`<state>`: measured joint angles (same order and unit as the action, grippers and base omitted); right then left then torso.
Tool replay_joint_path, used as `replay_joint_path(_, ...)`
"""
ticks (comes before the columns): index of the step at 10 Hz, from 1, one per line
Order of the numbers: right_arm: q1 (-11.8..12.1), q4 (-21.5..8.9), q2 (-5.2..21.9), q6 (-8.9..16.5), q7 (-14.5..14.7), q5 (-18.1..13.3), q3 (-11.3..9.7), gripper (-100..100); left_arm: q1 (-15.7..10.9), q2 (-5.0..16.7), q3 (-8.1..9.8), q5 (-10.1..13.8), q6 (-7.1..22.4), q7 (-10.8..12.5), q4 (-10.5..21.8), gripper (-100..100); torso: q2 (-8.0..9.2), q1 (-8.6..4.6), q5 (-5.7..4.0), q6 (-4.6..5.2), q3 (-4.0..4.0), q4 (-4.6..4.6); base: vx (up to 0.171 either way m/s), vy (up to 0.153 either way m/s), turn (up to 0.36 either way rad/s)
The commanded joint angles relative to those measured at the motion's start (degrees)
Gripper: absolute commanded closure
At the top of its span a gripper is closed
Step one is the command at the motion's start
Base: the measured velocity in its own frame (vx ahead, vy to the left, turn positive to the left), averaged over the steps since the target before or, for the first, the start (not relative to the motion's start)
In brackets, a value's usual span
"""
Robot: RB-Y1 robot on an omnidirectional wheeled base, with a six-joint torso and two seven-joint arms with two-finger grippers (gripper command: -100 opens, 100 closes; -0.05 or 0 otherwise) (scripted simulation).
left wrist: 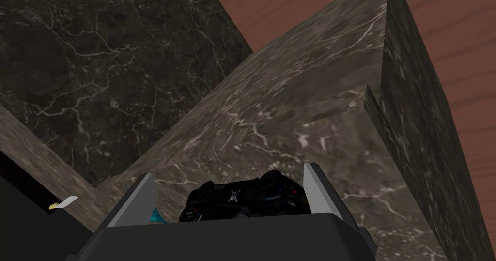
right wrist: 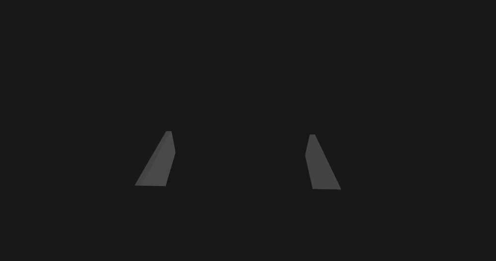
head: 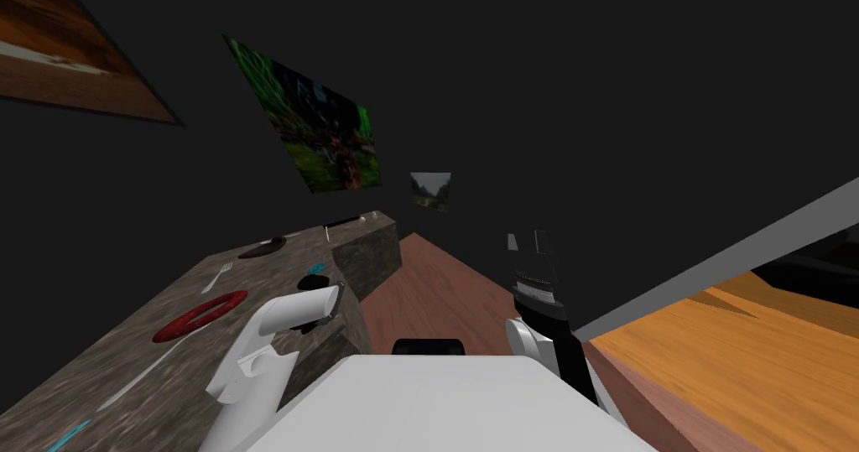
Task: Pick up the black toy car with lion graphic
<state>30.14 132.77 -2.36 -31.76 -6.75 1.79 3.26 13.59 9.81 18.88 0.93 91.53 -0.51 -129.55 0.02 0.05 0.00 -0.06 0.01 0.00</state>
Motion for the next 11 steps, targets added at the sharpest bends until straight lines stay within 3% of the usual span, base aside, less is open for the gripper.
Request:
replay_joint_path(1, 0.0, 0.0, 0.0, 0.0, 0.0, 0.0, 0.0, 0, -0.29, -0.08, 0.67, -0.47, 2.86, -0.22, 0.22, -100, 0.0, 0.0, 0.0, 0.0, 0.0, 0.0, 0.021, 0.03, -0.059)
replay_joint_path(6, 0.0, 0.0, 0.0, 0.0, 0.0, 0.0, 0.0, 0, -0.21, 0.05, 2.26, -1.07, 8.28, -0.6, 0.97, -100, 0.05, 0.08, 0.02, -0.01, 0.03, 0.01, 0.001, 0.035, -0.017)
replay_joint_path(7, 0.0, 0.0, 0.0, 0.0, 0.0, 0.0, 0.0, 0, -0.37, 0.08, 2.06, -0.93, 7.56, -0.57, 0.83, -100, 0.11, 0.15, 0.03, -0.02, 0.06, 0.02, -0.011, 0.029, 0.0)
replay_joint_path(8, 0.0, 0.0, 0.0, 0.0, 0.0, 0.0, 0.0, 0, -0.35, 0.09, 2.11, -0.95, 7.81, -0.59, 0.87, 0, 0.09, 0.06, 0.02, -0.01, 0.06, 0.02, -0.001, 0.005, -0.001)
replay_joint_path(9, 0.0, 0.0, 0.0, 0.0, 0.0, 0.0, 0.0, 0, -0.88, 0.43, 2.48, -0.83, 6.68, -0.5, 2.68, -100, 0.07, -0.02, 0.0, -0.01, 0.04, 0.02, -0.014, -0.005, -0.041)
replay_joint_path(11, 0.0, 0.0, 0.0, 0.0, 0.0, 0.0, 0.0, 0, -1.68, 0.94, 3.05, -0.65, 5.03, -0.38, 5.41, -100, 0.13, -0.09, -0.01, 0.0, 0.07, 0.03, -0.03, -0.011, -0.054)
